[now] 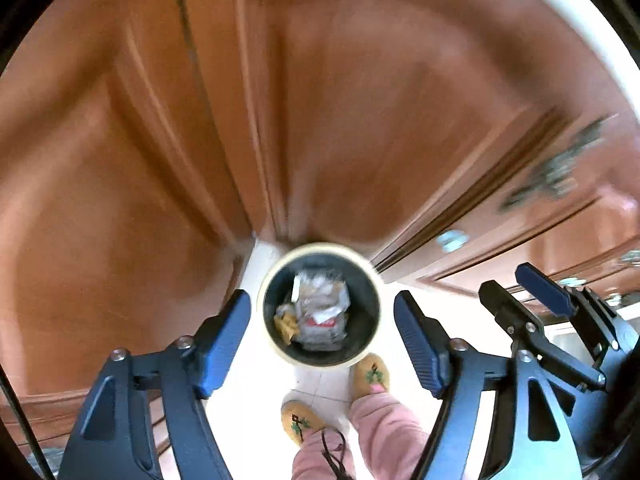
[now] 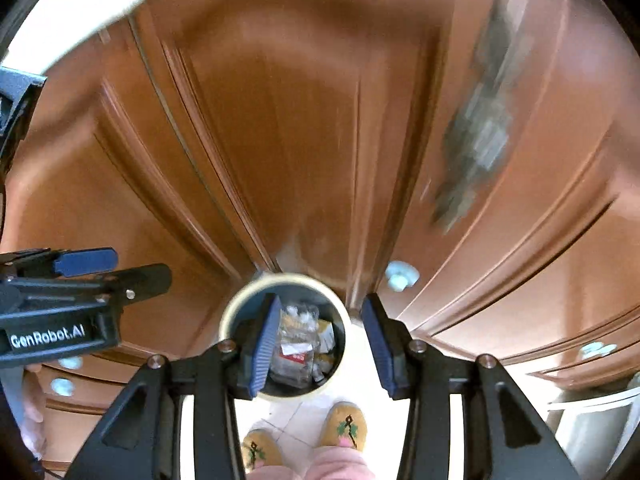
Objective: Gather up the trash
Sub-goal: 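Raise both tools back over the counter toward the plastic bag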
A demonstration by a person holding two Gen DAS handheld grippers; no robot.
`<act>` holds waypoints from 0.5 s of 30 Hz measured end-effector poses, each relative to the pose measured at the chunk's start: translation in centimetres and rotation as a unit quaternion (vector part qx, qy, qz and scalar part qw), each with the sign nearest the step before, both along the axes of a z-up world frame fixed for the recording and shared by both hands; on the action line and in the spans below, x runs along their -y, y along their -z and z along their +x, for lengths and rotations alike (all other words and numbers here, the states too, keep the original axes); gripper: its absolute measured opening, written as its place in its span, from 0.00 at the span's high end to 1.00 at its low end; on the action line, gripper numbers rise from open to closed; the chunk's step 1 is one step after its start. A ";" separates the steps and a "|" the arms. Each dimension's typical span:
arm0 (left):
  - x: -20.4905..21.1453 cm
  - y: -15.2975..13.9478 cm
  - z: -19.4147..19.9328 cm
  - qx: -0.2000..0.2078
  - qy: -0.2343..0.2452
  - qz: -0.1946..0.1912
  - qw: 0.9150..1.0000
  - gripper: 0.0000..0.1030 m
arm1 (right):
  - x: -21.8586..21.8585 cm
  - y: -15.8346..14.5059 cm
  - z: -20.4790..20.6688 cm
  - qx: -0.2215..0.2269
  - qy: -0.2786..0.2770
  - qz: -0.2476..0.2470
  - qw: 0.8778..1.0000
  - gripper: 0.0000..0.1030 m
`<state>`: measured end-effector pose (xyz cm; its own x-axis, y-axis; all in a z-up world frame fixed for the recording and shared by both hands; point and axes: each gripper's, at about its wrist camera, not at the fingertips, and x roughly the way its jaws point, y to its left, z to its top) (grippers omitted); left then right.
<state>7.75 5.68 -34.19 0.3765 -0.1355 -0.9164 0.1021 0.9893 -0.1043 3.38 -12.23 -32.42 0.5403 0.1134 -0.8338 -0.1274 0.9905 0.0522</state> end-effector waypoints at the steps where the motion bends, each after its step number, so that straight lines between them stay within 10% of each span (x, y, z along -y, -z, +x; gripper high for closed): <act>1: 0.3 -2.5 -0.3 0.015 0.007 0.002 1.000 0.26 | 0.2 -2.2 -0.2 0.008 0.003 0.000 1.000 0.58; 15: -0.7 -29.4 -0.4 0.212 0.001 -0.001 0.977 0.13 | 1.4 -26.8 -1.5 0.141 0.054 0.015 0.988 0.58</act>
<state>7.33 6.39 -4.78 0.7221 -0.1379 -0.6779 0.1383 0.9889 -0.0539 1.88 -13.64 -5.66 0.7605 0.0651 -0.6461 -0.0350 0.9976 0.0594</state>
